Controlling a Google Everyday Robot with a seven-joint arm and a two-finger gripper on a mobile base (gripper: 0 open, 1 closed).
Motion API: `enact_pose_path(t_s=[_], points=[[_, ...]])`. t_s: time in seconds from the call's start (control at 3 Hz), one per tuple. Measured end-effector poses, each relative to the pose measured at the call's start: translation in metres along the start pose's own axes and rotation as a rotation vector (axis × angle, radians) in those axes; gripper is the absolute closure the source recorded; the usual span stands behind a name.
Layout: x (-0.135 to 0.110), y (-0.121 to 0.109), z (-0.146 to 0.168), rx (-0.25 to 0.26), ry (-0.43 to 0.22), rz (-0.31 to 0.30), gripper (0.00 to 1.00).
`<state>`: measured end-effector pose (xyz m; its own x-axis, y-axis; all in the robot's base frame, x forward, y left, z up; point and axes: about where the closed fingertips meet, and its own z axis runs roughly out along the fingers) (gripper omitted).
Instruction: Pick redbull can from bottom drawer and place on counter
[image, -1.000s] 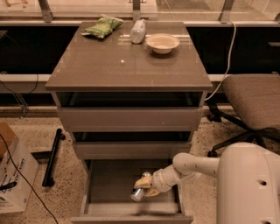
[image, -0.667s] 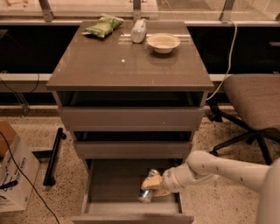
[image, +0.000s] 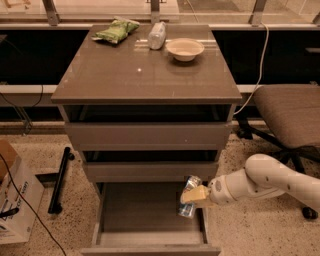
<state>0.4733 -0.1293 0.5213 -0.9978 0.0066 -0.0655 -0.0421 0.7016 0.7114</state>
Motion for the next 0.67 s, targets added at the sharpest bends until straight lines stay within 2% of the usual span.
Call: enact_pose_path(t_s=[0.33,0.67], points=[[-0.028,0.025,-0.074,0.058,-0.079,-0.159,1.0],[-0.042,0.073,-0.138,0.111,-0.13,-0.289,1.0]])
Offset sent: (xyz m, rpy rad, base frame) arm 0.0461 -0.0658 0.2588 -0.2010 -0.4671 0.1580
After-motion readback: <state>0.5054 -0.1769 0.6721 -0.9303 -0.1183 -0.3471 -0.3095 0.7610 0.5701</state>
